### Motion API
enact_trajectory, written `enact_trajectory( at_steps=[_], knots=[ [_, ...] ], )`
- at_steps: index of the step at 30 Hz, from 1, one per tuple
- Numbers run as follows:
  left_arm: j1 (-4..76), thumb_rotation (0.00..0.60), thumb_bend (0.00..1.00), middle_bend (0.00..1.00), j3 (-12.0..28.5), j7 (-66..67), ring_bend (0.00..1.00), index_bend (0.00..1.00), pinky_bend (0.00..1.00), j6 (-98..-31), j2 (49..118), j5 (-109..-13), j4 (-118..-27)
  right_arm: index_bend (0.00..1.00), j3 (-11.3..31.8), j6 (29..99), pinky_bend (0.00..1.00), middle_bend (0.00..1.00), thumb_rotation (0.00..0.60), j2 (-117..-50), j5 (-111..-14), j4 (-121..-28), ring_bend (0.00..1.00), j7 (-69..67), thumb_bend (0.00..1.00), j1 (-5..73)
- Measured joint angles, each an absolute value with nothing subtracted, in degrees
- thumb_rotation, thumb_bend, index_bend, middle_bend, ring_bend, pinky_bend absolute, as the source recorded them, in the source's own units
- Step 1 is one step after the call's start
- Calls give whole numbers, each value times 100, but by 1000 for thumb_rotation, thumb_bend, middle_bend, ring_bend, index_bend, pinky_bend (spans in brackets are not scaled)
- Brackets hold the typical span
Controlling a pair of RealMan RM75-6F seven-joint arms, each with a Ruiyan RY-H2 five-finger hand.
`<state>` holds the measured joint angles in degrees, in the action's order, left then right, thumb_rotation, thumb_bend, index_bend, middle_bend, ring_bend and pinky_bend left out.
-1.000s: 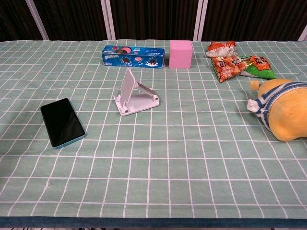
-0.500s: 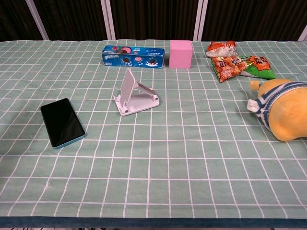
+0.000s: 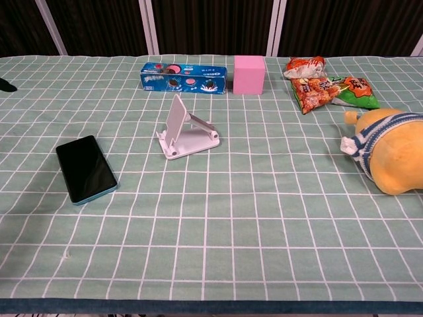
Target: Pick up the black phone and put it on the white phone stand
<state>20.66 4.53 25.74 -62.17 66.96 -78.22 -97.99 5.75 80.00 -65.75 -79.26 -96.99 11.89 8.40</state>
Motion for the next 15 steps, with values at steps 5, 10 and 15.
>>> enact_trajectory(
  at_steps=[5, 10, 15],
  knots=[
    [2602, 600, 52, 1, 586, 2975, 0, 14, 0, -5470, 6690, -7326, -9758, 8, 575, 8000, 140, 0, 600, -6574, -7913, -9704, 0, 1208, 425, 841],
    [3156, 600, 78, 63, 622, 3407, 0, 46, 0, -4815, 6740, -6835, -9638, 8, 574, 8002, 140, 0, 600, -6574, -7892, -9707, 0, 1227, 425, 838],
    [3560, 600, 81, 146, 610, 3692, 0, 89, 0, -4481, 6855, -6534, -9521, 8, 575, 8010, 140, 0, 600, -6575, -7873, -9709, 0, 1226, 425, 831]
  ],
)
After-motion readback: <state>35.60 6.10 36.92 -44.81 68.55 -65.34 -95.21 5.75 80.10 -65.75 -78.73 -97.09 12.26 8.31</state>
